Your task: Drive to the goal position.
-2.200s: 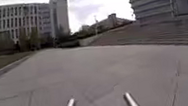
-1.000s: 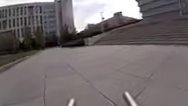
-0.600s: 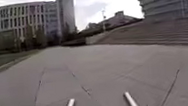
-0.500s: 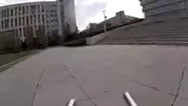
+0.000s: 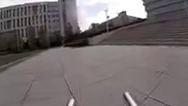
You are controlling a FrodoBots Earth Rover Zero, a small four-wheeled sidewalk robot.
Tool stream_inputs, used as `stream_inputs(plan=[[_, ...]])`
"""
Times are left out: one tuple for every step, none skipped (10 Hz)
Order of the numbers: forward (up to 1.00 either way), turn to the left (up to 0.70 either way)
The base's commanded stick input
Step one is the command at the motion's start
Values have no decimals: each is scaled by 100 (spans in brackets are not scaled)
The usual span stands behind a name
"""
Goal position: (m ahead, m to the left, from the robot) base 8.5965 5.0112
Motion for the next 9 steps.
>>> stream_inputs(plan=[[100, 0], [100, 0], [100, 0], [100, 0], [100, 0], [100, 0], [100, 0], [100, 0], [100, 0]])
